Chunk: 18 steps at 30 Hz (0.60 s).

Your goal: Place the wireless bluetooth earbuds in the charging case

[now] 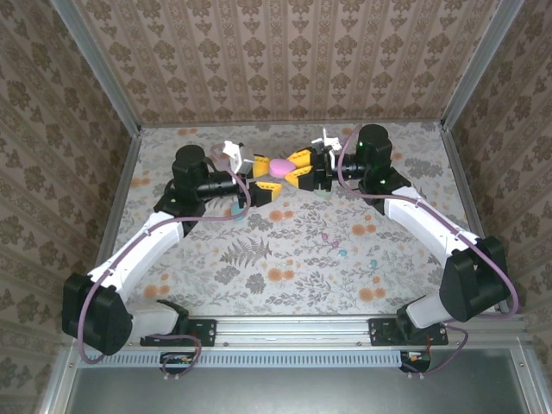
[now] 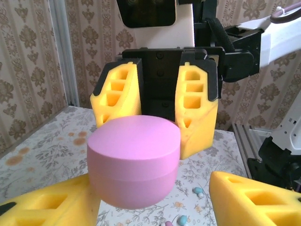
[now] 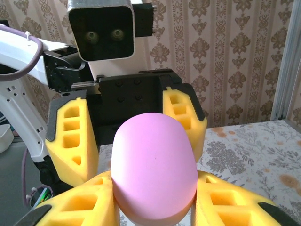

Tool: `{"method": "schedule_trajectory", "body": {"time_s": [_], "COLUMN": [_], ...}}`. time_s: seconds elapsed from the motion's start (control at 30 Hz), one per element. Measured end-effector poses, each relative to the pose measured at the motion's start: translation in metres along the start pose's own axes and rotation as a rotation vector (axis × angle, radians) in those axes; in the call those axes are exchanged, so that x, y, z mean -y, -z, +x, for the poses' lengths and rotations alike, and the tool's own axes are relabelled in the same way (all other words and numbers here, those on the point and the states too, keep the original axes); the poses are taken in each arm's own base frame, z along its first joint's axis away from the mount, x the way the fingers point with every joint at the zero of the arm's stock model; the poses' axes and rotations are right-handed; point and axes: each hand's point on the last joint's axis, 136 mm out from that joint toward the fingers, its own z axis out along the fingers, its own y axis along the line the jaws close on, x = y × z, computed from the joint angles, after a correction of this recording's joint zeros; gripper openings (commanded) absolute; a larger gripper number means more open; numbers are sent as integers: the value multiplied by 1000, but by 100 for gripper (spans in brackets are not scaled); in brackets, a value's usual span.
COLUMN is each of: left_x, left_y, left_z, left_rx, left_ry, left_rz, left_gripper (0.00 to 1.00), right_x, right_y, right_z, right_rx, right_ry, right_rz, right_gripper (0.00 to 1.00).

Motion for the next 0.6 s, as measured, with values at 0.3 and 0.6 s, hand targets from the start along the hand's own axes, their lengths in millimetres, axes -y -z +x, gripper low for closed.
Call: {"method": "schedule_trajectory", "body": {"time_s": [0.3,0.6], "left_x": [0,-4], "left_y": [-3,-3], "left_z": [5,0], "left_rx": [-11,7], "left_ry": [17,12], "left_rz": [10,-13], "left_gripper": [53,54], "right_x": [-1,-2], "right_y": [0,-1], "right_z": [2,3], "right_rx": [-6,-7], "right_ry": [16,25], "right_rz": [-6,-6], "right_gripper": [36,36]}}
